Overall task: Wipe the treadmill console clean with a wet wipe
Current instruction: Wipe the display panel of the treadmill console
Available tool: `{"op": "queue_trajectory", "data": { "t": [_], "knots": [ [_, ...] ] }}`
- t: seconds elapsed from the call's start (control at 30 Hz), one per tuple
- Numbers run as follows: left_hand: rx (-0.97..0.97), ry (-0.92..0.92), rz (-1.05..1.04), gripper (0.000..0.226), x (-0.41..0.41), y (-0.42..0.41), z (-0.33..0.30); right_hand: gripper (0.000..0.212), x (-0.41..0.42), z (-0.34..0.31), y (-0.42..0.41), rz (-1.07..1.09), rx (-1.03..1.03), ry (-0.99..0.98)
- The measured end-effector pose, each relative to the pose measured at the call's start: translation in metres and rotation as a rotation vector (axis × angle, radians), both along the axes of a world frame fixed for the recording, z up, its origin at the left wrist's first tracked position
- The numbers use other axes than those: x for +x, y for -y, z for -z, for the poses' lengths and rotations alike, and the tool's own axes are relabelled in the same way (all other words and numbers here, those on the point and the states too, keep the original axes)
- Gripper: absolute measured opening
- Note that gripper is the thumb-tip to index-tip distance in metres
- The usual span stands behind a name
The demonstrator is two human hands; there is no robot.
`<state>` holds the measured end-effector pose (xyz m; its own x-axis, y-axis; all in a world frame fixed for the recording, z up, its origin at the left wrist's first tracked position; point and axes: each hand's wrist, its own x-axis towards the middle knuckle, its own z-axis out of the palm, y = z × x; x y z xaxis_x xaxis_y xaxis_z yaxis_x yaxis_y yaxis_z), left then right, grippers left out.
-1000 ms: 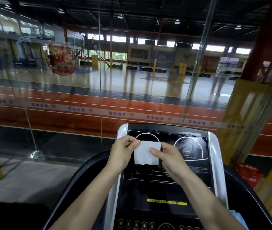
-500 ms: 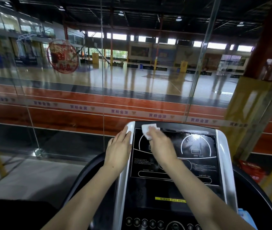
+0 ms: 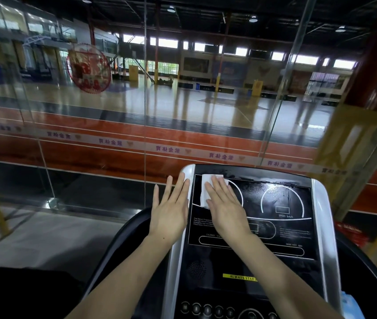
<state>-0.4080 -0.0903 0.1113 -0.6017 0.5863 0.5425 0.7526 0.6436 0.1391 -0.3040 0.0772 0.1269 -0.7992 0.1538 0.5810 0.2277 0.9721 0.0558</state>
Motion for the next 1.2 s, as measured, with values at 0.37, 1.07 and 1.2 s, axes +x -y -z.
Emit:
{"op": "queue_trajectory", "data": {
  "t": [0.37,1.07,1.2],
  "knots": [
    [0.014,0.0,0.009,0.057,0.0,0.004,0.001,0.056,0.008,-0.002,-0.008,0.132,0.158,0.011],
    [0.015,-0.008,0.015,0.067,0.004,-0.007,-0.005,0.053,0.008,-0.003,-0.005,0.129,0.062,-0.074],
    [0.006,-0.012,0.028,0.064,0.004,-0.002,-0.009,0.054,-0.012,-0.008,0.02,0.077,0.037,-0.013]
  ]
}}
